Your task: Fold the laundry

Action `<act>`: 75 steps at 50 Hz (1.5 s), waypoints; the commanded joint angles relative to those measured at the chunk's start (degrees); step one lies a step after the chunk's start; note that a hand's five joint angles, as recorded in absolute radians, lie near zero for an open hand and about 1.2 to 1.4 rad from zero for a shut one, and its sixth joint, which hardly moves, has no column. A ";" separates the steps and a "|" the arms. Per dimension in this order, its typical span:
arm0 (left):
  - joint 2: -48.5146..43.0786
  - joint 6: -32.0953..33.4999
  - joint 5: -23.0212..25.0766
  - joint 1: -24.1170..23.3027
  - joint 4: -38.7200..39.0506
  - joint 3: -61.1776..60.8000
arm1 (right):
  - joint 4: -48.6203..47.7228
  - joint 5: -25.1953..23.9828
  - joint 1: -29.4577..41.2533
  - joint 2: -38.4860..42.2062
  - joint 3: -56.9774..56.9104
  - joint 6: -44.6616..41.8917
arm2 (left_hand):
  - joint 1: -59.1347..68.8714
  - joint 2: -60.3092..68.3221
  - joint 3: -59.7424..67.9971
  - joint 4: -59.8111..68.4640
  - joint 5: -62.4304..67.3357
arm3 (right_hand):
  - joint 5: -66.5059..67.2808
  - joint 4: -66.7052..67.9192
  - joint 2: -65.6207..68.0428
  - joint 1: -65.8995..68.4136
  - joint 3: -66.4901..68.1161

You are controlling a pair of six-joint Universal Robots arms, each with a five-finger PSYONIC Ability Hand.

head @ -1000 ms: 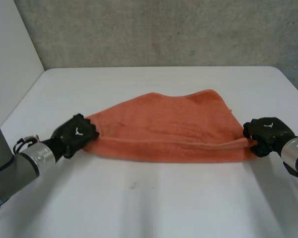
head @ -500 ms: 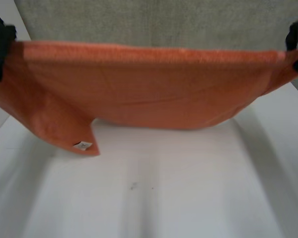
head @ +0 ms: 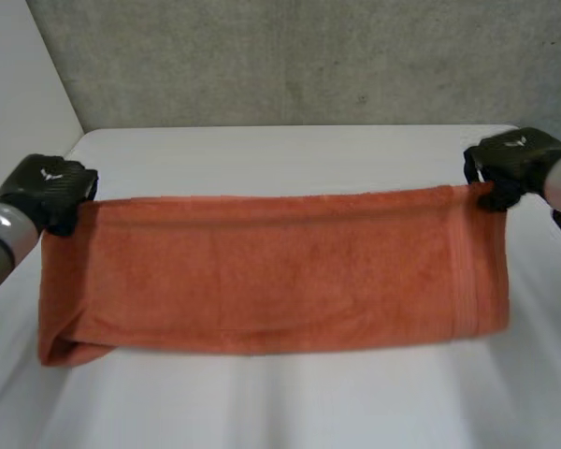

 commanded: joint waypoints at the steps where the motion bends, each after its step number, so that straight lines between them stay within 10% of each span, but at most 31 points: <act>1: -8.31 -1.12 -0.17 -2.77 2.89 16.89 | -19.30 10.60 6.61 5.80 -15.98 2.62 | 11.43 10.22 10.33 10.29 10.43 | 12.95 11.63 12.29 23.97 11.82; 13: -0.23 -17.01 -8.69 -4.53 35.84 20.51 | -45.97 10.88 6.70 -5.35 -10.23 12.65 | 11.43 10.22 10.33 10.29 10.43 | 12.95 11.63 12.29 23.97 11.82; 31: -1.80 -17.73 -8.26 -4.97 31.45 -9.39 | -42.89 -5.64 2.66 -4.15 22.73 11.16 | 11.43 10.22 10.33 10.29 10.43 | 12.95 11.63 12.29 23.97 11.82; 50: -4.62 -15.88 -8.43 -6.02 19.15 -18.88 | -28.92 -4.06 -6.82 -2.98 32.50 -3.26 | 11.43 10.22 10.33 10.29 10.43 | 12.95 11.63 12.29 23.97 11.82; 54: -4.70 -15.80 -8.43 -5.84 15.81 -18.45 | -29.18 -4.51 -8.24 -3.69 33.91 -3.61 | -36.04 -37.25 -37.15 -37.18 -37.04 | 12.95 11.63 12.29 23.97 11.82; 75: -4.79 -15.88 -8.35 -1.10 15.37 -18.88 | -30.50 -5.65 -8.33 -3.52 34.71 -3.70 | -35.65 -36.86 -36.75 -36.79 -36.65 | 12.95 11.63 12.29 23.97 11.82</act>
